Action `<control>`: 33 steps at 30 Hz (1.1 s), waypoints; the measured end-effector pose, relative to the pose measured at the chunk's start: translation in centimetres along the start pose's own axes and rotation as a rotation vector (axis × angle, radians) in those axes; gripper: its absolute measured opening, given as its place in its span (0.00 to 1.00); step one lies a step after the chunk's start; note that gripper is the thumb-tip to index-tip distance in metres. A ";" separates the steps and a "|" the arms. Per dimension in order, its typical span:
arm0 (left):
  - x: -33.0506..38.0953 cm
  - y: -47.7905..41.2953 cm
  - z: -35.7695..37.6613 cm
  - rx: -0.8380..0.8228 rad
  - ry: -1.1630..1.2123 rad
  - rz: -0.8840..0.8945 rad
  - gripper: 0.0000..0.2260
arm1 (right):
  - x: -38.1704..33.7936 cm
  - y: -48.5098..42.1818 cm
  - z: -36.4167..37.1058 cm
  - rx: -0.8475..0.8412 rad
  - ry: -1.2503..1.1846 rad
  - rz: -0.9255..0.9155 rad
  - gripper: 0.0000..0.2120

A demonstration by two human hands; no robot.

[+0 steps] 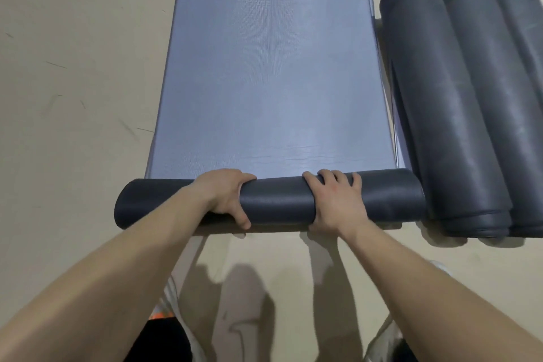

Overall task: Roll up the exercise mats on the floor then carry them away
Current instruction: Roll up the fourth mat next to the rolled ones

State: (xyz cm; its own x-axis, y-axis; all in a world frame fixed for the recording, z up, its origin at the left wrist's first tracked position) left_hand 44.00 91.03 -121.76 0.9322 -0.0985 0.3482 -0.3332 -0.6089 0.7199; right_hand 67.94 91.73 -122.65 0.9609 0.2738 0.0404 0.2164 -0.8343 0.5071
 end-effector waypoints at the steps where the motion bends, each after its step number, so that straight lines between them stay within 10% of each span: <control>1: 0.1 0.1 -0.5 0.016 -0.033 -0.028 0.46 | 0.1 -0.9 -0.6 -0.056 -0.007 -0.011 0.50; 7: 2.8 0.7 1.8 0.297 -0.276 -0.200 0.50 | 0.8 -5.5 -4.1 -0.343 -0.095 -0.052 0.54; 14: 1.0 -1.0 -0.5 0.360 -0.228 -0.041 0.42 | 0.6 -1.2 -1.0 0.299 0.044 -0.054 0.49; 21: 1.6 0.5 1.9 0.565 -0.359 -0.154 0.56 | 0.6 -5.7 -4.6 0.086 0.049 -0.104 0.50; 28: -0.9 -2.6 -1.9 0.544 -0.275 -0.050 0.55 | -0.2 -4.1 -2.7 0.396 0.065 -0.036 0.57; 33: -1.5 -3.2 -1.6 0.565 -0.385 -0.152 0.59 | 0.1 -8.0 -4.6 0.315 0.068 -0.065 0.57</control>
State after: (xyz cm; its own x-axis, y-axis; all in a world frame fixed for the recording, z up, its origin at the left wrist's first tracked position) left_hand 43.47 94.41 -123.59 0.9811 -0.1885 -0.0442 -0.1684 -0.9437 0.2848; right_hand 65.48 100.62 -122.69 0.9318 0.3542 0.0795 0.3302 -0.9180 0.2197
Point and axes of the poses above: each hand's wrist, its own y-axis away from the middle knuckle, its own z-axis out of the palm, x = y × z, the point moved 4 cm from there along -y, towards the middle knuckle, and after that the axes turned 9 degrees about z, right-handed, at the moved point
